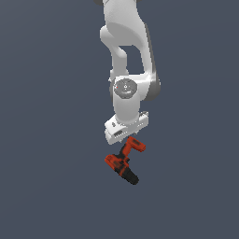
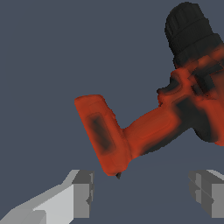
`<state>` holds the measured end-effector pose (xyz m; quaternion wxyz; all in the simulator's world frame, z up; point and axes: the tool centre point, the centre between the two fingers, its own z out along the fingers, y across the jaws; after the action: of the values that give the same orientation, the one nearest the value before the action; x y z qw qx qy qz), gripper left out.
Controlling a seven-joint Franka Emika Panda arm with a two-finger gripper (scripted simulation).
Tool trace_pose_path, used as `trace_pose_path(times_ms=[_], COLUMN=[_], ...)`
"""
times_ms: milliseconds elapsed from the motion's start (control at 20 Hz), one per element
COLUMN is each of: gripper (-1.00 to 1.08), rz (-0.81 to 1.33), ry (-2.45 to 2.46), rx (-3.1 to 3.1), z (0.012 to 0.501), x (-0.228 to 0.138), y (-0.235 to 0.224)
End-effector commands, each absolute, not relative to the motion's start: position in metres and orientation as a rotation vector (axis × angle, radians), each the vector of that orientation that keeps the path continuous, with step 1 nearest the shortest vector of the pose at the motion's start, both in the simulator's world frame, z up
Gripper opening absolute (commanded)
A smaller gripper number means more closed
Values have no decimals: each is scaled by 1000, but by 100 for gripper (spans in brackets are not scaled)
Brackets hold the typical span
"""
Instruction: Pick up the object and move it to a goal position.
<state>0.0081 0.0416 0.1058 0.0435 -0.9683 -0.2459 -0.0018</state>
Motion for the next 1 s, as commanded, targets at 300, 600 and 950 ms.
trace_pose_path(times_ms=[300, 600, 950], gripper=[68, 68, 68], rz=[-47, -88, -133], ry=[-1058, -1256, -1427], rx=[-2822, -2708, -2593], z=[88, 76, 67], x=[12, 15, 17], y=[56, 66, 76])
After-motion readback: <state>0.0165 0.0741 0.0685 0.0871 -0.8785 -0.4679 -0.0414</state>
